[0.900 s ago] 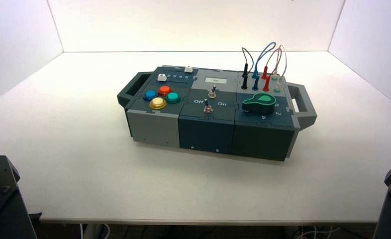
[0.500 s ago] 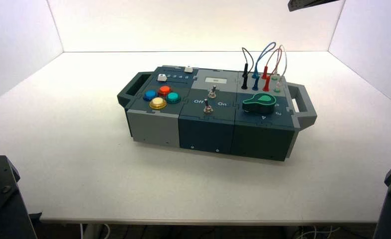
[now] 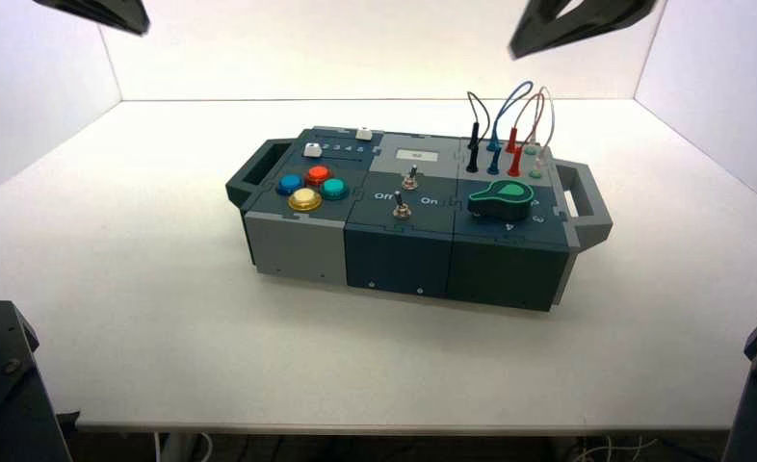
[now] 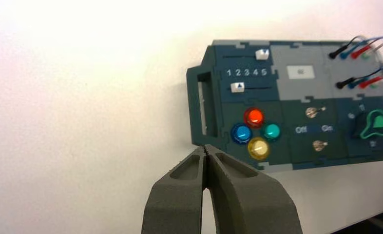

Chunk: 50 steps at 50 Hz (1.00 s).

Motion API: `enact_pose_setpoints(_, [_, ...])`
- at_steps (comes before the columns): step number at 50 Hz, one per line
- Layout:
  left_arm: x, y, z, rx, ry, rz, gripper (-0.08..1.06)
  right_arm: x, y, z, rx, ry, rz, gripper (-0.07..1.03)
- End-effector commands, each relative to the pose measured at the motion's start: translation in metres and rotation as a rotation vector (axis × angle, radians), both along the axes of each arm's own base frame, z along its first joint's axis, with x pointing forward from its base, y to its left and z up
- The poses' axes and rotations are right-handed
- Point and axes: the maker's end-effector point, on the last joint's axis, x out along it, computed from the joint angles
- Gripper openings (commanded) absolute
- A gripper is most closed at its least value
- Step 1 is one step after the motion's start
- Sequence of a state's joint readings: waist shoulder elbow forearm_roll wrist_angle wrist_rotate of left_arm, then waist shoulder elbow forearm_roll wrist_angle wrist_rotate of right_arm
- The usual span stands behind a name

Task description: Flip the bottom switch on with the right gripper.

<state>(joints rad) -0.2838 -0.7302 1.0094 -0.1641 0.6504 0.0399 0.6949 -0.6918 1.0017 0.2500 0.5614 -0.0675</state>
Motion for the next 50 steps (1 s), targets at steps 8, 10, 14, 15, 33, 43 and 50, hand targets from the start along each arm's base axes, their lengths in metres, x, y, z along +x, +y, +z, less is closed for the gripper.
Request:
enact_pose_setpoints(8, [0.018,-0.007,-0.019,0.034,0.03,-0.027,-0.03,0.018,0.023,0.0,-0.028,0.057,0.017,-0.02])
enact_pose_setpoints(10, [0.02,-0.008,-0.023,0.038,0.036,-0.031,-0.03,0.02,0.027,-0.003,-0.04,0.074,0.019,-0.02])
enact_pose_setpoints(14, [0.025,-0.012,-0.03,0.047,0.053,-0.043,-0.03,0.024,0.031,-0.012,-0.062,0.105,0.021,-0.02])
enact_pose_setpoints(15, [0.027,-0.014,-0.031,0.049,0.057,-0.048,-0.03,0.024,0.032,-0.013,-0.064,0.107,0.023,-0.02])
enact_pose_setpoints(33, [0.063,-0.035,-0.053,0.103,0.118,-0.114,-0.03,0.025,0.072,-0.054,-0.163,0.219,0.107,-0.02])
enact_pose_setpoints(43, [0.075,-0.038,-0.075,0.118,0.157,-0.111,-0.03,0.025,0.088,-0.07,-0.2,0.25,0.138,-0.02])
enact_pose_setpoints(50, [0.08,-0.04,-0.085,0.125,0.176,-0.11,-0.03,0.026,0.089,-0.08,-0.219,0.27,0.137,-0.02])
